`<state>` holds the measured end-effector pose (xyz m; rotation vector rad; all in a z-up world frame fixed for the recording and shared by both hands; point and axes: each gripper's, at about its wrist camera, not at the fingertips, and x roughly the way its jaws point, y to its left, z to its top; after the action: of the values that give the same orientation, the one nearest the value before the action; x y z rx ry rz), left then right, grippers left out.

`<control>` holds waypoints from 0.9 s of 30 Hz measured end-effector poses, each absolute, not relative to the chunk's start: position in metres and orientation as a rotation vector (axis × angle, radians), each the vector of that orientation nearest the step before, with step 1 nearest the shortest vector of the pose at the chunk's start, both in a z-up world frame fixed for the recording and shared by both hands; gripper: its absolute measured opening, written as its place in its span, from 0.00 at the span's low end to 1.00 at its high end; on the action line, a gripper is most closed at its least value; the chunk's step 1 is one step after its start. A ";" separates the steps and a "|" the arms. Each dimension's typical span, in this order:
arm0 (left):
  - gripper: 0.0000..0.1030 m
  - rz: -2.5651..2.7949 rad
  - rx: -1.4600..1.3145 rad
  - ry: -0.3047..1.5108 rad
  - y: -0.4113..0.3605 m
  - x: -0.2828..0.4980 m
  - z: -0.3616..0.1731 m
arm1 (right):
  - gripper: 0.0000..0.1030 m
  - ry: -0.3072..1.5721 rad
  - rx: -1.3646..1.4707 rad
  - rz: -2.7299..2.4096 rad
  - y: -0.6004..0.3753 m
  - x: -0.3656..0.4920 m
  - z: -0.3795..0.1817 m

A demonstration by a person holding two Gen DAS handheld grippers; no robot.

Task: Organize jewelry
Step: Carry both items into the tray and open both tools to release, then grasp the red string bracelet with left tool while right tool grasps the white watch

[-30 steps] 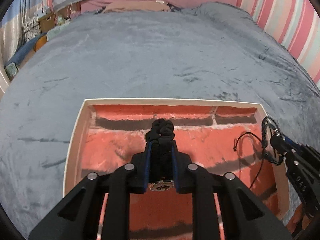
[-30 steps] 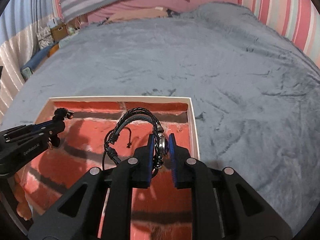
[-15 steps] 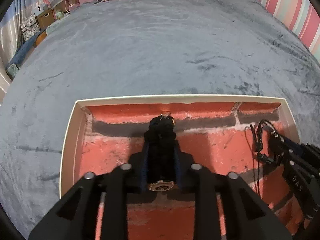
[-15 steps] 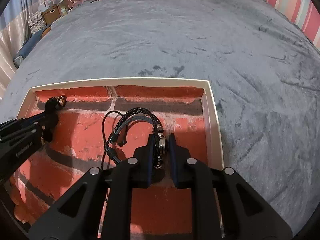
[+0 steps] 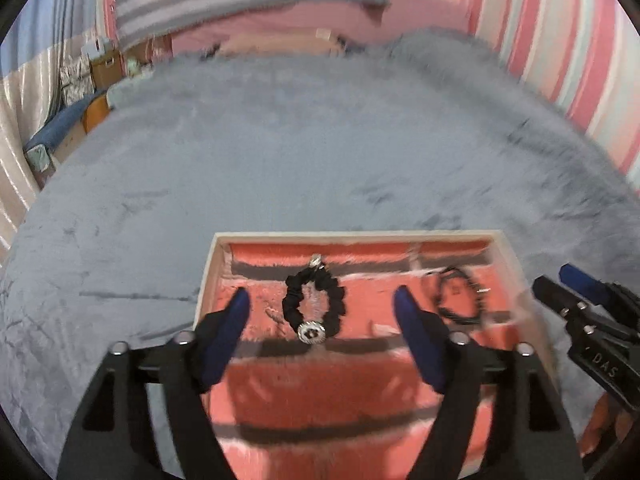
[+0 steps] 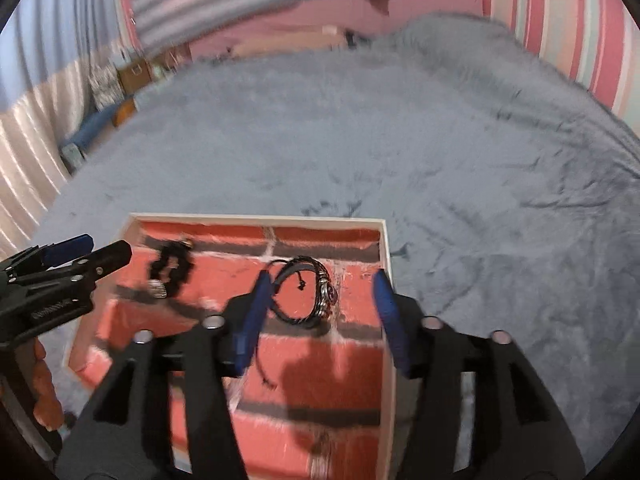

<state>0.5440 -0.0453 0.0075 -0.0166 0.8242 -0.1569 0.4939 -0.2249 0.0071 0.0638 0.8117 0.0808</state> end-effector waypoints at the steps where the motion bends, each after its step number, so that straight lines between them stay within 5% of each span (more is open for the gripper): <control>1: 0.79 -0.162 -0.020 0.796 -0.043 0.530 0.016 | 0.67 0.774 0.069 0.088 -0.228 0.476 0.018; 9: 0.82 -0.210 -0.078 0.688 -0.014 0.414 0.064 | 0.95 0.603 0.051 0.071 -0.240 0.361 0.052; 13: 0.91 -0.189 -0.053 0.615 -0.009 0.356 0.079 | 0.96 0.579 0.044 0.046 -0.246 0.309 0.053; 27: 0.91 -0.171 -0.004 0.584 -0.010 0.221 0.043 | 0.96 0.632 0.080 -0.045 -0.268 0.191 0.021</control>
<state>0.2209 -0.0104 0.0433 -0.0045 0.5837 -0.1706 0.1910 -0.2683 0.0212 0.0804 0.6316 -0.0454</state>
